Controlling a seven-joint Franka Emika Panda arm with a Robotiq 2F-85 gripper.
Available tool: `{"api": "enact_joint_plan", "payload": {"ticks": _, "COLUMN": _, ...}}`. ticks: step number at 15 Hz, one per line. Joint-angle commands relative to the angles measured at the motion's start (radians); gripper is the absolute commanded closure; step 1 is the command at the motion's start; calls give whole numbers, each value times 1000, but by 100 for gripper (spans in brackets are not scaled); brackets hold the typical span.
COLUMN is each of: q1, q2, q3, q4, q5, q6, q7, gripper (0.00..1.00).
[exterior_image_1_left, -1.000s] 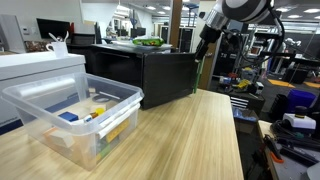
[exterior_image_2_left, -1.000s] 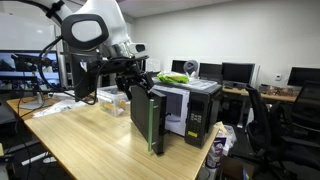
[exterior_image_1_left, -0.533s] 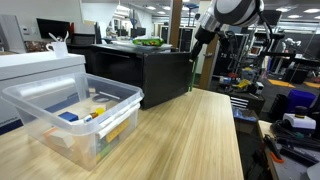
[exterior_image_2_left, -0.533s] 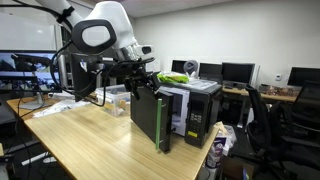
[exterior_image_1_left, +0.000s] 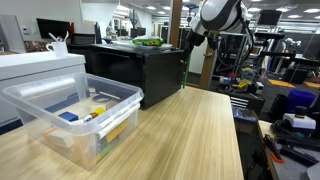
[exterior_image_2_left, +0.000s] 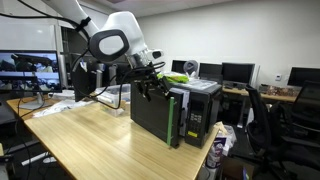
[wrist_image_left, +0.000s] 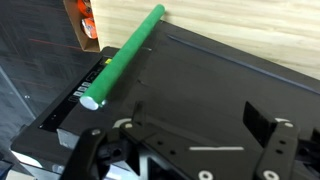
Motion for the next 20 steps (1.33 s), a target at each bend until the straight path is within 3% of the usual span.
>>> {"api": "enact_joint_plan", "payload": {"ticks": 1, "q1": 7, "q2": 96, "q3": 14, "q4": 92, "q5": 24, "q6": 43, "q7": 19, "gripper": 0}}
{"api": "enact_joint_plan", "payload": {"ticks": 9, "q1": 52, "q2": 221, "q3": 12, "q4": 279, "q5": -5, "q6": 42, "q7": 135, "gripper": 0}}
{"api": "enact_joint_plan", "payload": {"ticks": 10, "q1": 2, "q2": 222, "q3": 65, "q4": 289, "q5": -57, "q6": 37, "q7": 192, "gripper": 0}}
{"api": "enact_joint_plan", "payload": {"ticks": 13, "q1": -7, "q2": 215, "q3": 79, "q4": 276, "q5": -117, "q6": 37, "q7": 223, "gripper": 0}}
{"api": "enact_joint_plan", "payload": {"ticks": 15, "q1": -42, "q2": 173, "q3": 79, "q4": 212, "q5": -124, "q6": 8, "q7": 202, "gripper": 0}}
{"api": "enact_joint_plan", "payload": {"ticks": 20, "q1": -49, "q2": 173, "q3": 86, "q4": 212, "q5": -131, "q6": 8, "q7": 202, "gripper": 0}}
